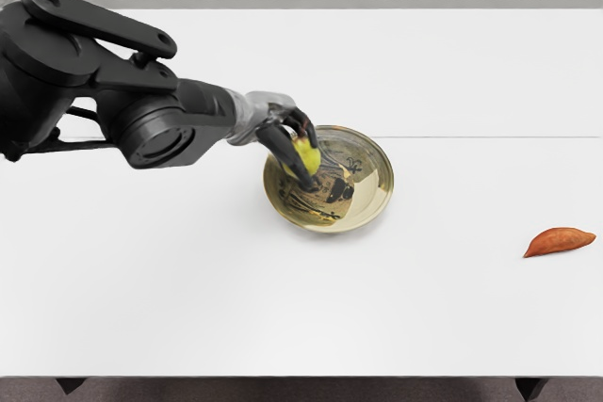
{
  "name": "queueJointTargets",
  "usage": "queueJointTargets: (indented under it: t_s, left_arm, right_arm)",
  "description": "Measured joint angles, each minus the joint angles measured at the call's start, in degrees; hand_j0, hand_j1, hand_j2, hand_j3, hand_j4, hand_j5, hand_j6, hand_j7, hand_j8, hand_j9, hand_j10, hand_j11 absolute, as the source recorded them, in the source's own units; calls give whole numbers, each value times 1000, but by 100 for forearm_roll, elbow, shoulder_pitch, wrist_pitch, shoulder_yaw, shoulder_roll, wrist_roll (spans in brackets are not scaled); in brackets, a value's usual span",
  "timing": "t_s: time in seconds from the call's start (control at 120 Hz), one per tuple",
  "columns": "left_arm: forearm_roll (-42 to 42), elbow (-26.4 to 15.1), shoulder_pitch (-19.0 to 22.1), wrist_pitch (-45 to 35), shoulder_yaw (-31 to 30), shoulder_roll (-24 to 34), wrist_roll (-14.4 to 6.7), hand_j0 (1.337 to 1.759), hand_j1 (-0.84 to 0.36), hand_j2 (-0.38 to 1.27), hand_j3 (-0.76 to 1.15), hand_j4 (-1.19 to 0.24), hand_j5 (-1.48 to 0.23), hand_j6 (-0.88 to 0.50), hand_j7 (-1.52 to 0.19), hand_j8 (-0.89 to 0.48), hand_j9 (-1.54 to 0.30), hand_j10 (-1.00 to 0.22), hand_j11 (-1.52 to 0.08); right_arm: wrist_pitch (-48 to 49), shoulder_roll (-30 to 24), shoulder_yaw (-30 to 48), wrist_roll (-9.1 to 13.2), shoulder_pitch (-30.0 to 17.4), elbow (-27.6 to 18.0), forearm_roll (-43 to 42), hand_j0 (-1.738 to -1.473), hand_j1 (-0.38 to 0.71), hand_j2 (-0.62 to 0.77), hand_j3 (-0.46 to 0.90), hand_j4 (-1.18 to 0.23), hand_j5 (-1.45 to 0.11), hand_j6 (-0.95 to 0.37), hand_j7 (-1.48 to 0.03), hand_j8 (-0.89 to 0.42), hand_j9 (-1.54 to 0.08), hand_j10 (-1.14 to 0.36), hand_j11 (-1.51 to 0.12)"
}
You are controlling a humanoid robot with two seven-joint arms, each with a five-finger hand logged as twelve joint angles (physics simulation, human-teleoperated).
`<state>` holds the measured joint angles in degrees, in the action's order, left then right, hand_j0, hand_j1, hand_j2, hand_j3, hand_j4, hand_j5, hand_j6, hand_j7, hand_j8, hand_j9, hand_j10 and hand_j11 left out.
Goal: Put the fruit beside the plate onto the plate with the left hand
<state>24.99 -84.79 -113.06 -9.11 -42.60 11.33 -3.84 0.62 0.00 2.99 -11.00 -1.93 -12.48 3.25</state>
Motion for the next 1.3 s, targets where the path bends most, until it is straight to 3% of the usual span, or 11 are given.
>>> queueJointTargets:
  t_s: [0.067,0.158,0.175,0.308,0.475,0.75,0.967,1.167,1.217,1.258,1.3]
  left_arm:
    - [-108,245,174,0,202,-17,-4,1651,-273,343,0,-882,-1197,-373,-1199,-375,-1191,-724,-1188]
    - [-196,549,374,1,340,-230,-6,1652,-305,420,0,-864,-1207,-344,-1190,-369,-1187,-731,-1181]
    - [-215,599,411,3,353,-259,-8,1651,-277,287,0,-859,-1213,-345,-1189,-368,-1185,-741,-1179]
    - [-308,873,533,-5,408,-289,-8,1652,-355,474,0,-841,-1229,-326,-1194,-350,-1174,-796,-1172]
    - [-332,988,610,-13,401,-385,-11,1653,-394,649,0,-819,-1235,-345,-1212,-375,-1157,-838,-1155]
    - [-334,1023,760,-29,380,-455,-8,1654,-332,567,0,-799,-1187,-426,-1164,-433,-1105,-856,-1101]
    - [-361,1032,745,-250,383,-491,19,1657,30,210,0,-340,-508,-260,-493,-217,-472,-381,-470]
    - [-368,1010,658,-281,385,-414,21,1658,217,81,0,-138,-204,-108,-198,-92,-190,-153,-190]
    - [-366,885,476,-255,352,-19,15,1658,243,64,0,-110,-162,-87,-158,-74,-152,-122,-151]
    - [-365,563,27,-185,311,680,12,1658,261,52,0,-91,-134,-72,-131,-62,-126,-101,-125]
    - [-363,248,-144,183,250,1426,8,1658,275,43,0,-76,-111,-60,-108,-52,-104,-84,-104]
  right_arm:
    - [0,0,0,-1,0,0,0,-1658,-337,-2,0,-10,-13,-10,-13,-10,-13,-10,-13]
    - [0,0,0,-1,0,1,0,-1658,-337,-2,0,-10,-13,-10,-13,-10,-13,-10,-13]
    - [0,0,0,0,0,1,0,-1658,-337,-2,0,-10,-13,-10,-13,-10,-13,-10,-13]
    - [0,0,0,0,0,0,0,-1658,-337,-2,0,-10,-13,-10,-13,-10,-13,-10,-13]
    - [0,0,0,0,0,0,0,-1658,-337,-2,0,-10,-13,-10,-13,-10,-13,-10,-13]
    - [0,0,0,0,0,0,0,-1658,-337,-2,0,-10,-13,-10,-13,-10,-13,-10,-13]
    - [0,0,0,-1,0,0,0,-1658,-337,-2,0,-10,-13,-10,-13,-10,-13,-10,-13]
    - [0,0,0,0,0,0,0,-1658,-337,-2,0,-10,-13,-10,-13,-10,-13,-10,-13]
    - [0,0,0,0,0,0,0,-1658,-337,-2,0,-10,-13,-10,-13,-10,-13,-10,-13]
    - [0,0,0,0,0,0,0,-1658,-337,-2,0,-10,-13,-10,-13,-10,-13,-10,-13]
    - [0,0,0,-1,0,0,0,-1658,-337,-2,0,-10,-13,-10,-13,-10,-13,-10,-13]
